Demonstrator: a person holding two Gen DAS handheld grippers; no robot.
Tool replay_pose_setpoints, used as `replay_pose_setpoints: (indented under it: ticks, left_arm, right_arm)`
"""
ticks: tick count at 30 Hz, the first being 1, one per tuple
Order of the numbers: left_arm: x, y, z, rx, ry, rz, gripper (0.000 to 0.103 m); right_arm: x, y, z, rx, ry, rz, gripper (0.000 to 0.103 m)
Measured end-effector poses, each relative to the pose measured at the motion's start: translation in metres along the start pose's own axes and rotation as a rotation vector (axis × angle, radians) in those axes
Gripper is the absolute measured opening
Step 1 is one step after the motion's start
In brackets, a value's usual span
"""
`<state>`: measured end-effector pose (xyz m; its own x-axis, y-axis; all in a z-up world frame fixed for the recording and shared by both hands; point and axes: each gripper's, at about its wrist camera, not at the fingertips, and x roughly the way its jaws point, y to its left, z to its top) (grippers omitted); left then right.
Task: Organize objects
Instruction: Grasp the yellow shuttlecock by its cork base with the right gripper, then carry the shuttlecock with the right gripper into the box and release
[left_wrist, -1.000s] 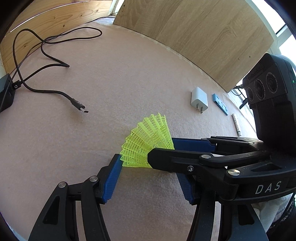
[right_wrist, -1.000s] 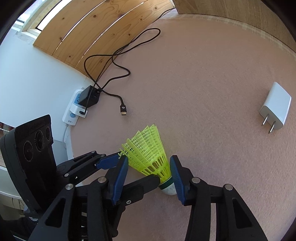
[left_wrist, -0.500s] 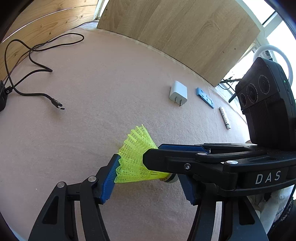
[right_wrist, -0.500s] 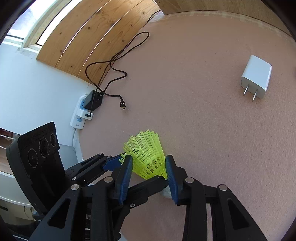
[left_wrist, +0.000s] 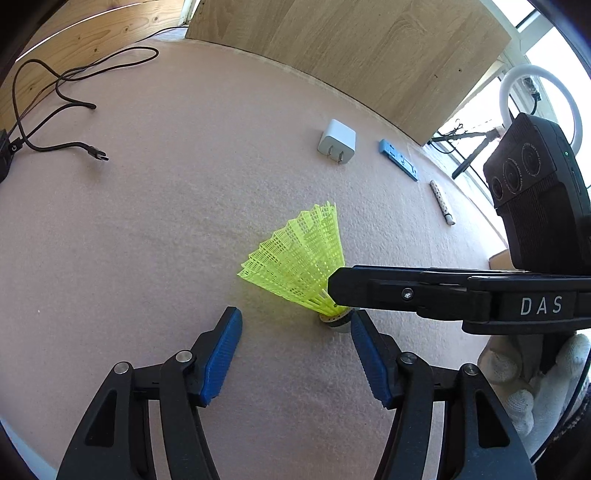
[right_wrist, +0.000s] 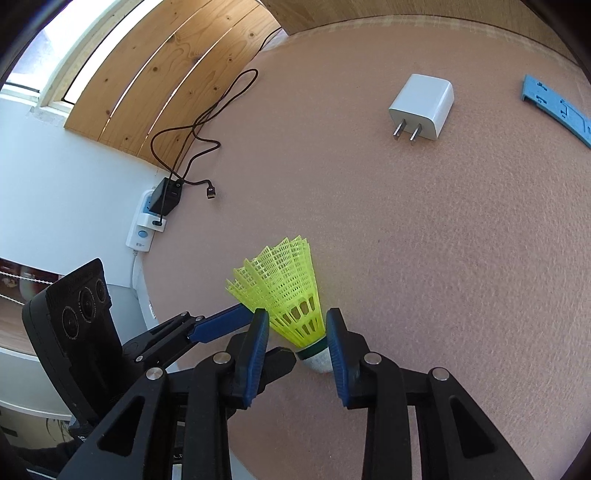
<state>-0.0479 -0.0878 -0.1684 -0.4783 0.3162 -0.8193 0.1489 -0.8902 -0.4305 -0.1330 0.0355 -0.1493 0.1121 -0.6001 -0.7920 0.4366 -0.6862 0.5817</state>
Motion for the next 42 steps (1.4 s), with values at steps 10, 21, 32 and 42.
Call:
replay_pose_setpoints:
  ticks: [10, 21, 32, 42]
  left_arm:
    - [0.005, -0.018, 0.005, 0.065, 0.002, -0.044, 0.052]
    - [-0.008, -0.063, 0.009, 0.173, -0.027, -0.077, 0.051]
    - [-0.008, -0.177, 0.01, 0.377, -0.026, -0.193, 0.05]
    - [0.016, -0.298, -0.013, 0.565, 0.044, -0.333, 0.048]
  right_arm:
    - [0.008, 0.007, -0.001, -0.035, 0.004, -0.037, 0.03]
    - [-0.044, -0.003, -0.015, -0.016, -0.11, -0.061, 0.027]
    - [-0.148, -0.04, -0.065, 0.087, -0.307, -0.151, 0.027]
    - [-0.234, -0.093, -0.132, 0.233, -0.463, -0.246, 0.027]
